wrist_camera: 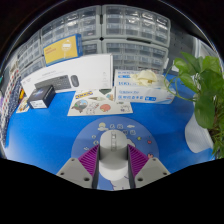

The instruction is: Arrange mouse

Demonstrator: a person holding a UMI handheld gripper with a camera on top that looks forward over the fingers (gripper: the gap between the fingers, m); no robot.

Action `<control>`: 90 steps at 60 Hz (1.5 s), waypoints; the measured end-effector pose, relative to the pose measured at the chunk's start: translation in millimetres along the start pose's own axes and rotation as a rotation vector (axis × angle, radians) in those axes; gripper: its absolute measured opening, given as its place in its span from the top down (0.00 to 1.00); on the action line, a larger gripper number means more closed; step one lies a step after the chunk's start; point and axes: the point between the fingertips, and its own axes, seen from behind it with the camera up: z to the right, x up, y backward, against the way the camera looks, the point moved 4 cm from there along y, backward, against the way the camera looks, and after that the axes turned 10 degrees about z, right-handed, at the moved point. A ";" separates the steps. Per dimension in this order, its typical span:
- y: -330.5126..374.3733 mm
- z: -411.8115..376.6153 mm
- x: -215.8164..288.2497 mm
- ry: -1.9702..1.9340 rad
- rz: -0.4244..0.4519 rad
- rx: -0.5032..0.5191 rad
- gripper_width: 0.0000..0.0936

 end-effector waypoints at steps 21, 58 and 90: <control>29.2 -16.9 39.5 0.046 -0.026 -0.046 0.06; 149.4 -158.3 121.3 -0.027 0.203 0.026 0.07; 164.8 -199.7 108.8 0.030 0.199 0.029 0.07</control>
